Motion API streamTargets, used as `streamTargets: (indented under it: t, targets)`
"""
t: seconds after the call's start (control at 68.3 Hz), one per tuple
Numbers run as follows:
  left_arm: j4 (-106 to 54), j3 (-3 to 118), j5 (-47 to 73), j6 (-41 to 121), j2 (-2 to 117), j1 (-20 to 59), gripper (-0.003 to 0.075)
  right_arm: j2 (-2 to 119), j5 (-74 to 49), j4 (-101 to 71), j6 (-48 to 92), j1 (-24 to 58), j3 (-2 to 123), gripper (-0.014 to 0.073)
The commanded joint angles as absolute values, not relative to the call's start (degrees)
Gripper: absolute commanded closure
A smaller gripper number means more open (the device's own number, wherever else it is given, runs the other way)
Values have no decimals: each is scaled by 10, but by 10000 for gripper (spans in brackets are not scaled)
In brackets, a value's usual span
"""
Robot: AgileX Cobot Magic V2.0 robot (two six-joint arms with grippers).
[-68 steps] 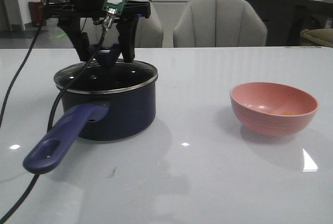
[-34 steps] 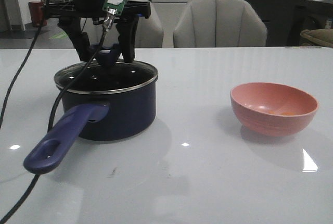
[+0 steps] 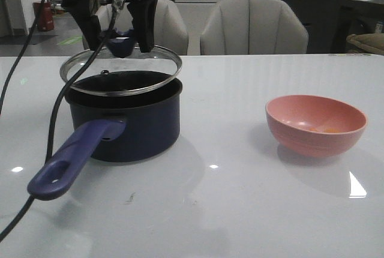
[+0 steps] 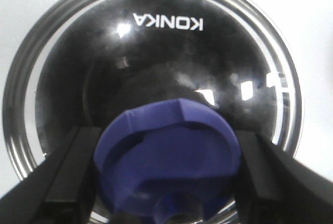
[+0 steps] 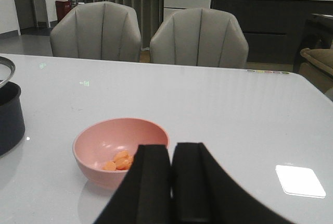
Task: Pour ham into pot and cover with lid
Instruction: 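Lift the glass lid off the pot with the left gripper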
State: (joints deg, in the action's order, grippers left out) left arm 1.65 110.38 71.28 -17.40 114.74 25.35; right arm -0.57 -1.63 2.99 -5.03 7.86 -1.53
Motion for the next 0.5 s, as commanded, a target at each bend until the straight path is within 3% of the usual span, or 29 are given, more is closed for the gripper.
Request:
streamTargets:
  t: [0.0,0.483]
  targets:
    - [18,1122,696,-166,1106,255,355,-17,34,35,-46,74,-13,448]
    - [19,1122,718,-109,1079,206,355,-17,34,35,-46,74,-13,448]
